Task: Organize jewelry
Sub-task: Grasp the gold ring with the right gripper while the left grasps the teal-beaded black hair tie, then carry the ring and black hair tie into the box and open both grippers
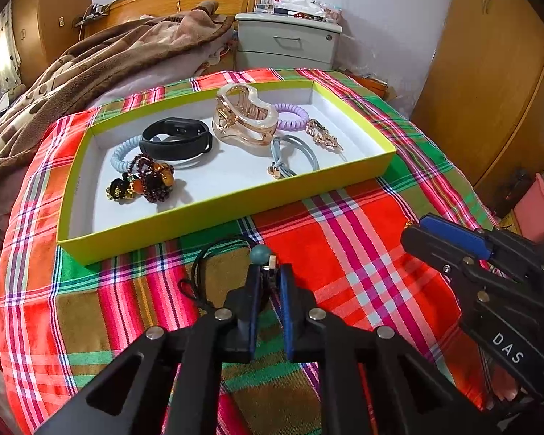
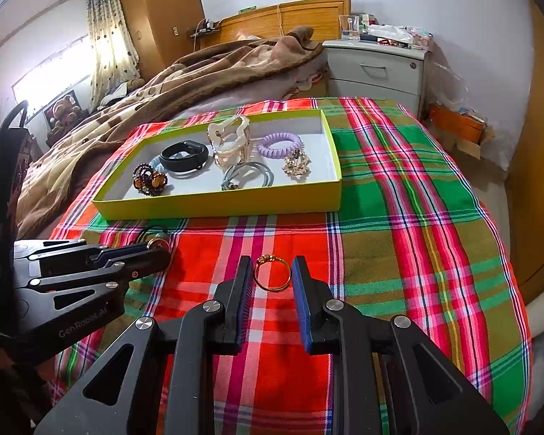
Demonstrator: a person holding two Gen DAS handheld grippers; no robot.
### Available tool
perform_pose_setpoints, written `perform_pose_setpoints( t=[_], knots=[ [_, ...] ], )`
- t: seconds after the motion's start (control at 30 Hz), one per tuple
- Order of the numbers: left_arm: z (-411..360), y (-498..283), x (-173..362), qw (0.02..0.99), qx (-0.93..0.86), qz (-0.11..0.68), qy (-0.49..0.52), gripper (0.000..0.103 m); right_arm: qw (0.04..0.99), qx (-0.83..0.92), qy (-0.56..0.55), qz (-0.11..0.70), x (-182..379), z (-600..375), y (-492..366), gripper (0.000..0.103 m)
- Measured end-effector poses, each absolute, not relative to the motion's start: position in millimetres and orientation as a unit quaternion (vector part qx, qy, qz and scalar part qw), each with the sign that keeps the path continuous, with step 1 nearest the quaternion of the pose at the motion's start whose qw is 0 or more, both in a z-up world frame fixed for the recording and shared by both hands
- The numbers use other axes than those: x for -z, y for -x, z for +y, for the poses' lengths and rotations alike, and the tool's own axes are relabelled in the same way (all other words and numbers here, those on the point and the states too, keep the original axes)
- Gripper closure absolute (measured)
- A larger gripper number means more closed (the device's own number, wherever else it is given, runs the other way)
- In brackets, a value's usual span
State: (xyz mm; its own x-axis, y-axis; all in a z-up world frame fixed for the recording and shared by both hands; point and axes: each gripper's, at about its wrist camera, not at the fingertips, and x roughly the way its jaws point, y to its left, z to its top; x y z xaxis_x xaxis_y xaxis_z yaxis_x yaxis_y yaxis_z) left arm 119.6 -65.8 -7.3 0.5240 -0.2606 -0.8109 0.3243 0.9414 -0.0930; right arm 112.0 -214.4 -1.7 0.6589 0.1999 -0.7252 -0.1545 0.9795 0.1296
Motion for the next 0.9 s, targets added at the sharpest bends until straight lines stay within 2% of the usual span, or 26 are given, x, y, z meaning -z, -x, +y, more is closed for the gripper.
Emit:
perform_pose_setpoints(
  t=[0.4, 0.9],
  knots=[
    [-53, -109, -10, 0.883, 0.169, 0.438, -0.022, 0.092, 0.917, -0.101, -0.021, 0.386, -12, -206, -107, 0.08],
    [-3, -124, -62, 0.911, 0.147, 0.386, 0.009, 0.092, 0.925, -0.124, -0.008, 0.359, -39, -177, -128, 0.08]
  ],
)
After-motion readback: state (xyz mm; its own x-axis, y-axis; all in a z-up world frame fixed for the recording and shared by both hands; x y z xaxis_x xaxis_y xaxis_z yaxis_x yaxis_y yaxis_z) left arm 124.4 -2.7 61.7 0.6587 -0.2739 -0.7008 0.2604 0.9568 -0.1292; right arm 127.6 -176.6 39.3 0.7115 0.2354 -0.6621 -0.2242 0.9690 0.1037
